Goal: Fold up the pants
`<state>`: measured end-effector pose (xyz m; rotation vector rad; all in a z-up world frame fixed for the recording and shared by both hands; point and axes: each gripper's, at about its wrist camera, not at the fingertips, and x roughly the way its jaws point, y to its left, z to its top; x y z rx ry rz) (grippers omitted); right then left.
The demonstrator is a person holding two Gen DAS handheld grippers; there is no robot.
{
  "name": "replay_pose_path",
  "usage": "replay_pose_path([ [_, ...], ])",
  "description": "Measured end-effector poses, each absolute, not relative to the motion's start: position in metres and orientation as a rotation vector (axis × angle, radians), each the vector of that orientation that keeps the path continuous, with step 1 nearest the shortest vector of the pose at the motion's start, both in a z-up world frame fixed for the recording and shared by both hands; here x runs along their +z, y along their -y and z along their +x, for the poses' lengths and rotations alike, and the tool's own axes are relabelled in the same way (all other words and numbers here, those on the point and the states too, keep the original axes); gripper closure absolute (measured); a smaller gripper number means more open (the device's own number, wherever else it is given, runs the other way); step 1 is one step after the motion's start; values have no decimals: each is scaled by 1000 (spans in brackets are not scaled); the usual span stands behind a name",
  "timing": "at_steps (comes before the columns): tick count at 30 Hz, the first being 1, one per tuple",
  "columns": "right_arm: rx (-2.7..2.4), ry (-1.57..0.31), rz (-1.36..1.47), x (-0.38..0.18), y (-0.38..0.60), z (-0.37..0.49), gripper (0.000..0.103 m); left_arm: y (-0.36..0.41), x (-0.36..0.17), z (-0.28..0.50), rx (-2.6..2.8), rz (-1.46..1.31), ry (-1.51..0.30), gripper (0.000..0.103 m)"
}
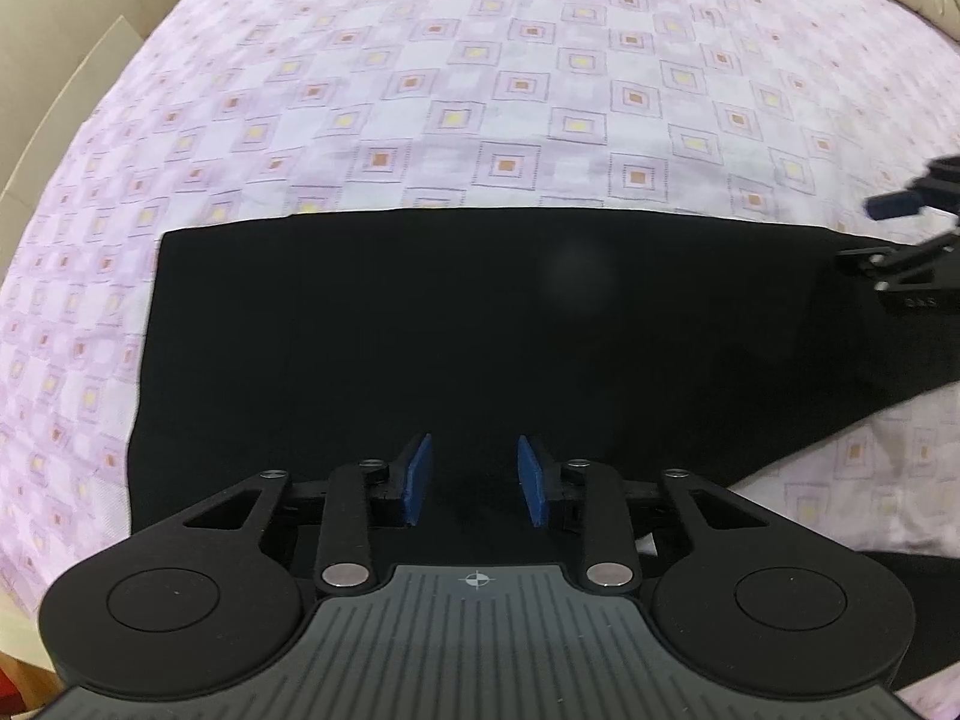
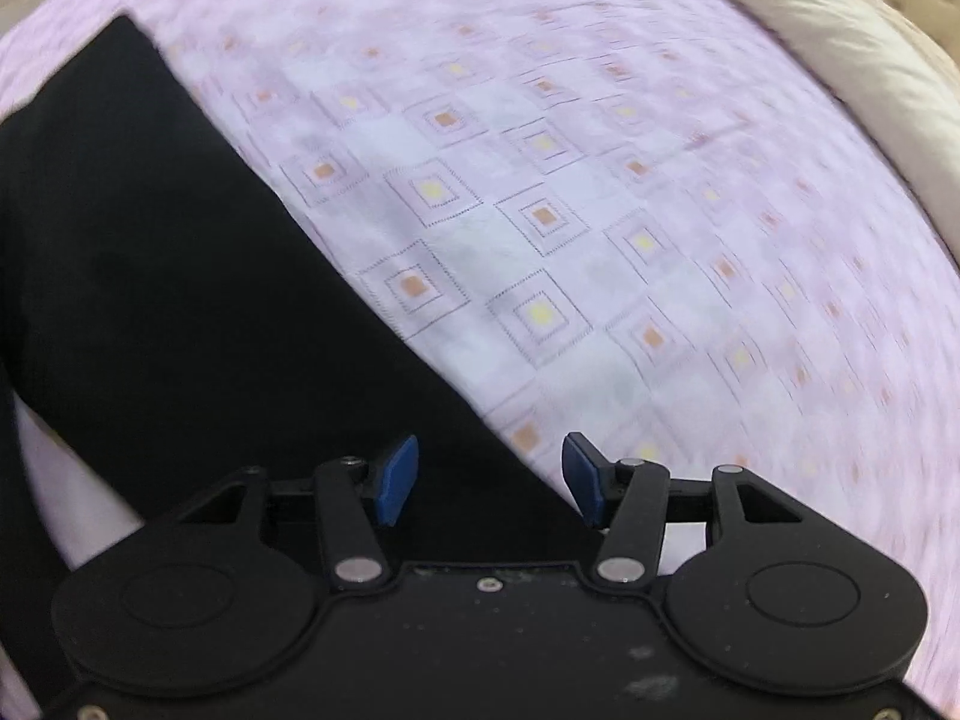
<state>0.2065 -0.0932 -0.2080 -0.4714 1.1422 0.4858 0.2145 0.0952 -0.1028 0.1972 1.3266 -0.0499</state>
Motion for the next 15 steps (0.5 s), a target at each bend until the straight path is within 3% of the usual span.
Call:
replay_pose_path([
  [4,613,-1212,-453,-226,94,227,47,-86,-106,225,-88,213,-1324,72],
  [5,633,-1224,-422,-225,98,231,57,-84,-105,227,-98,216,-1319,72],
  [6,659,-1253,-370,-225,102,235,75,-81,-105,229,-106,220,-1314,72],
  [8,656,-1281,-316,-222,107,239,94,-77,-104,233,-125,218,-1307,72],
  [15,613,-1137,-364,-181,104,171,97,-65,-90,248,-184,146,-1288,72],
])
